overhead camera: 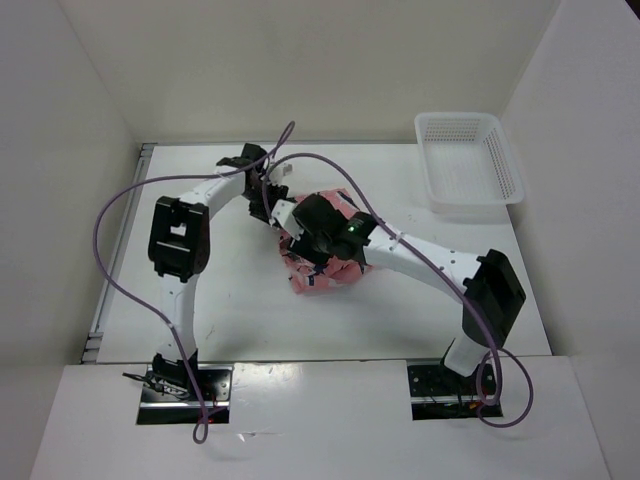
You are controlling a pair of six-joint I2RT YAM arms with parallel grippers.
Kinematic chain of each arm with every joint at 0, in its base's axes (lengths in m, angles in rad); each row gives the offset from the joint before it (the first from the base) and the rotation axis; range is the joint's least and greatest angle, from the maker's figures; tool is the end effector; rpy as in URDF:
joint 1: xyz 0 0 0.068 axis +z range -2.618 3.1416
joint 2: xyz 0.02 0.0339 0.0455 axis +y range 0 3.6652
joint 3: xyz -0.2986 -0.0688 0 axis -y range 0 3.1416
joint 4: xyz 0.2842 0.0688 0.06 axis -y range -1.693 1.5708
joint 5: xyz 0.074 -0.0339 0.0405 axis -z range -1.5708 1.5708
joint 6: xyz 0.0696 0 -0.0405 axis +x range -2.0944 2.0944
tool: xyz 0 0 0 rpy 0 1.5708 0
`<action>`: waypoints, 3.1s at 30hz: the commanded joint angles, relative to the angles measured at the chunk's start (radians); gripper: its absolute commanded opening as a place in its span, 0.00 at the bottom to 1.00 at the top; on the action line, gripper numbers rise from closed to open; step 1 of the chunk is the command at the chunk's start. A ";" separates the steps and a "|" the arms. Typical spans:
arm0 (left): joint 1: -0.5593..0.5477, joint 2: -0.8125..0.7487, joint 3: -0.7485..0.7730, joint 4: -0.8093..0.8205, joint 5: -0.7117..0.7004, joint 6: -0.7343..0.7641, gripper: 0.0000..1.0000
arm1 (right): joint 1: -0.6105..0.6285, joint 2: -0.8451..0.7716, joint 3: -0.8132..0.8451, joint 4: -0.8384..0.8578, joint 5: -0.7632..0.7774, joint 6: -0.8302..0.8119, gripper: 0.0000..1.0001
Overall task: Fold and stack the shorts
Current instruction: Fold the shorts
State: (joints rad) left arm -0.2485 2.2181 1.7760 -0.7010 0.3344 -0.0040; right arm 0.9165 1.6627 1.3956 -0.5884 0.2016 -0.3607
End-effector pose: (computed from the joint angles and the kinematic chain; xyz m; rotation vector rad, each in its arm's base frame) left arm 0.5184 -0.1551 0.1572 0.4294 2.6800 -0.5283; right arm 0.2731 0.3332 0.2864 -1.3586 1.9824 0.0126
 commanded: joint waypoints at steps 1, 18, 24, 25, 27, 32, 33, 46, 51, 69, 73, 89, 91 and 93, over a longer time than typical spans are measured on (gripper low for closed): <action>0.029 -0.136 0.065 -0.066 -0.006 0.004 0.53 | 0.004 -0.049 -0.094 0.123 -0.030 -0.067 0.62; -0.089 -0.078 0.003 -0.215 0.035 0.004 0.73 | -0.050 -0.040 -0.259 0.295 -0.185 -0.155 0.64; -0.089 -0.069 -0.018 -0.215 -0.005 0.004 0.69 | -0.050 -0.040 -0.270 0.280 -0.228 -0.167 0.65; -0.098 -0.058 -0.027 -0.215 -0.005 0.004 0.68 | -0.050 -0.040 -0.280 0.280 -0.228 -0.167 0.65; -0.098 -0.048 -0.027 -0.224 -0.005 0.004 0.67 | -0.050 -0.018 -0.291 0.311 -0.228 -0.167 0.65; -0.098 -0.038 -0.038 -0.224 -0.032 0.004 0.68 | -0.050 -0.006 -0.291 0.322 -0.237 -0.176 0.65; -0.098 -0.038 -0.038 -0.215 -0.032 0.004 0.68 | -0.050 0.005 -0.291 0.322 -0.237 -0.176 0.65; -0.107 -0.029 -0.007 -0.233 0.046 0.004 0.11 | -0.050 0.052 -0.280 0.364 -0.263 -0.167 0.29; -0.107 -0.086 0.043 -0.264 0.046 0.004 0.07 | -0.050 0.052 -0.271 0.355 -0.243 -0.178 0.09; -0.107 0.009 0.367 -0.301 -0.124 0.004 0.07 | -0.059 0.005 -0.248 0.355 -0.202 -0.141 0.00; -0.107 0.055 0.367 -0.301 -0.166 0.004 0.09 | -0.059 -0.027 -0.213 0.335 -0.202 -0.100 0.02; -0.107 0.064 0.269 -0.178 -0.330 0.004 0.46 | -0.244 0.035 -0.283 0.467 -0.011 0.034 0.11; -0.107 0.074 0.269 -0.169 -0.342 0.004 0.46 | -0.268 0.069 -0.314 0.476 0.001 0.034 0.11; -0.107 0.074 0.258 -0.157 -0.354 0.004 0.47 | -0.278 0.081 -0.334 0.476 0.013 -0.007 0.11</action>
State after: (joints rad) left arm -0.3569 2.2898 2.0323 -0.8928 0.0124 -0.0036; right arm 0.6605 1.7218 1.0916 -0.1585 0.1665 -0.3531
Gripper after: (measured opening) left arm 0.470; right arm 0.103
